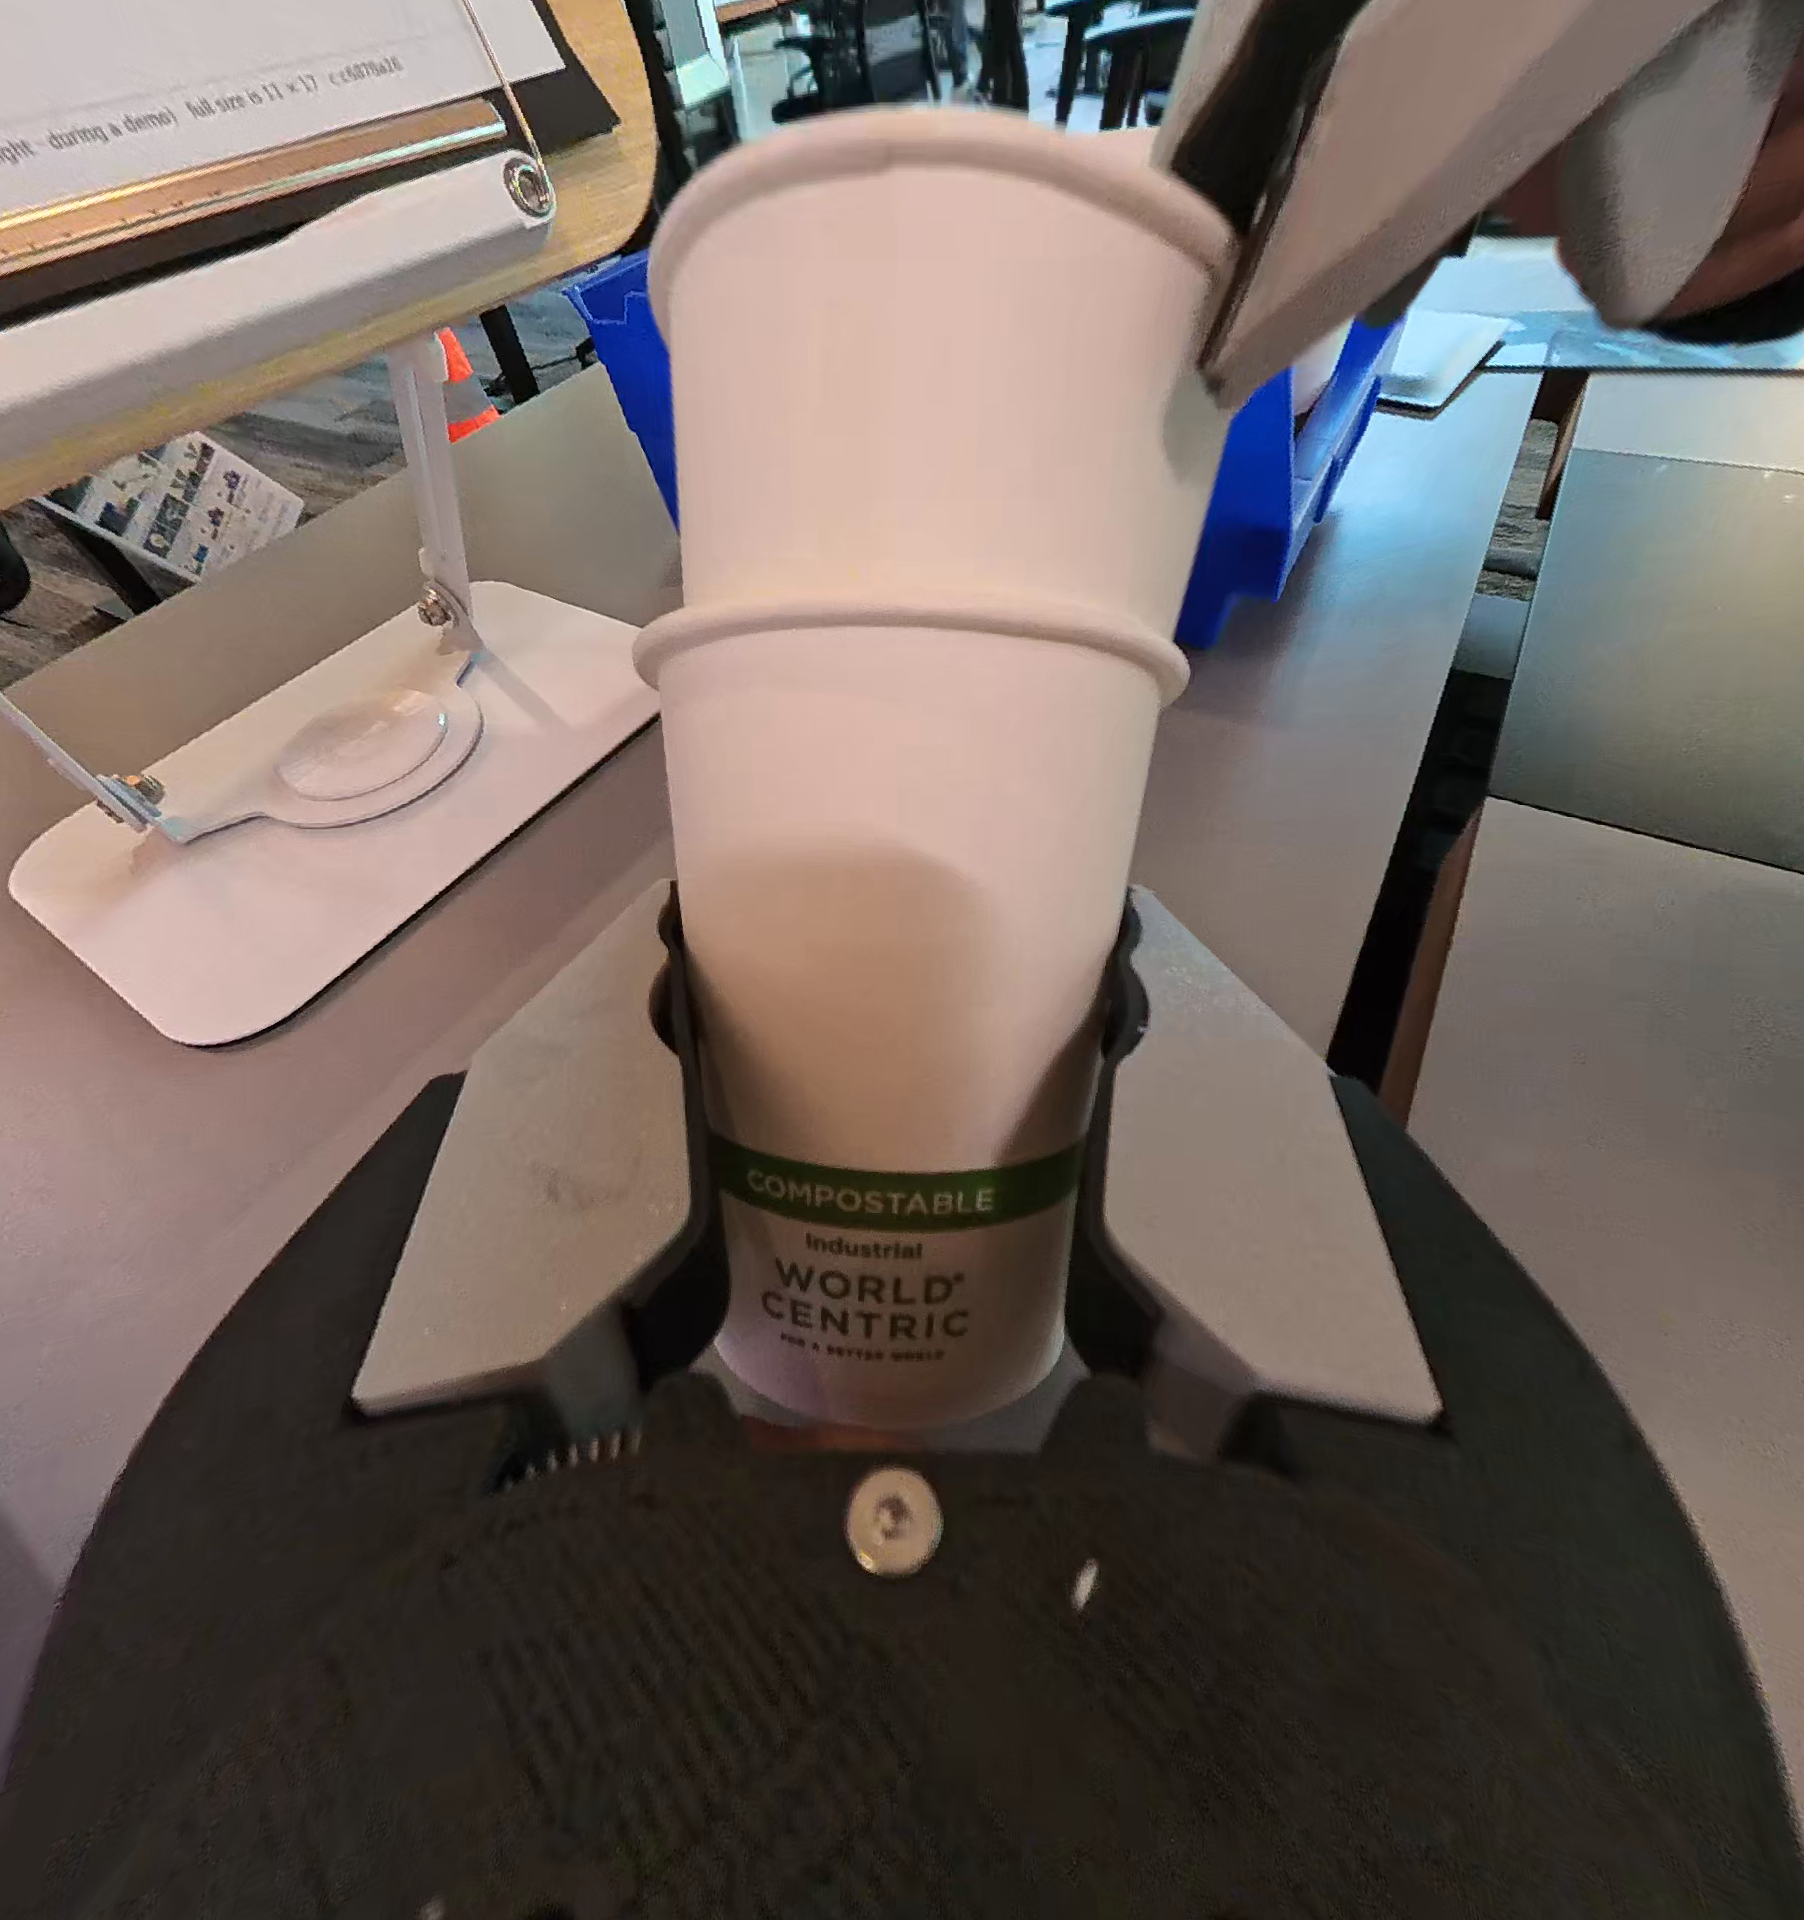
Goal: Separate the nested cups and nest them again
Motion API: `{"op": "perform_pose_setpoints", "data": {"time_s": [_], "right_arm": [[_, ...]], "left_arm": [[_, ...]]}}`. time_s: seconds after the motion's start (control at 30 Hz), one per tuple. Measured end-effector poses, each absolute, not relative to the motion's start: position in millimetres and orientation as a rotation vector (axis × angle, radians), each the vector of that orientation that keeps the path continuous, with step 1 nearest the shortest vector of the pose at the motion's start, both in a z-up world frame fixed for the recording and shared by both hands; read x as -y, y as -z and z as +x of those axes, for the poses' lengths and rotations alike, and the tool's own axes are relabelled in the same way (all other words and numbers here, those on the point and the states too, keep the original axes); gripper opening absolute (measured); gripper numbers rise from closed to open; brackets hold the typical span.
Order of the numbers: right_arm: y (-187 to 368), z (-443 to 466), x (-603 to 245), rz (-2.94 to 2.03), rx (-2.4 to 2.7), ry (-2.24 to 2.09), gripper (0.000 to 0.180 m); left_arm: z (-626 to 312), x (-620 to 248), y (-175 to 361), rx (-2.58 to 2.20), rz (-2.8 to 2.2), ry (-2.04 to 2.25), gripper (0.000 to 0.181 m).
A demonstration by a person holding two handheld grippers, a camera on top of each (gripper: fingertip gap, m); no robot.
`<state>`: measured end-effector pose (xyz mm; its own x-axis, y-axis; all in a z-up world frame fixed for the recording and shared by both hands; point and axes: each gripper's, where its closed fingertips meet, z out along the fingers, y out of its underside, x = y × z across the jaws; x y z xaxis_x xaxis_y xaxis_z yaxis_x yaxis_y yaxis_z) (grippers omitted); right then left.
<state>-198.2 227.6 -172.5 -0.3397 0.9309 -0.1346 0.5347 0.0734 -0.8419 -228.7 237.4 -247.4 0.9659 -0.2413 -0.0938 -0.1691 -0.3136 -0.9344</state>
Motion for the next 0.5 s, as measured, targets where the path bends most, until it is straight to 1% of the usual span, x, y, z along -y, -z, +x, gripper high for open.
{"op": "perform_pose_setpoints", "data": {"time_s": [0.07,0.1,0.3,0.4,0.5], "right_arm": [[178,-200,-228,-1.456,1.921,-1.178,0.008],[179,-201,-228,-1.451,1.925,-1.182,0.002],[177,-202,-225,-1.461,1.928,-1.232,0.000],[161,-196,-230,-1.429,1.901,-1.205,0.000],[132,-183,-242,-1.391,1.839,-1.188,0.000]], "left_arm": [[-229,-237,247,-0.296,-1.896,0.082,0.079],[-229,-237,247,-0.295,-1.896,0.083,0.079],[-228,-236,245,-0.303,-1.886,0.093,0.079],[-230,-237,249,-0.293,-1.899,0.090,0.081],[-237,-237,250,-0.264,-1.903,0.086,0.081]]}}
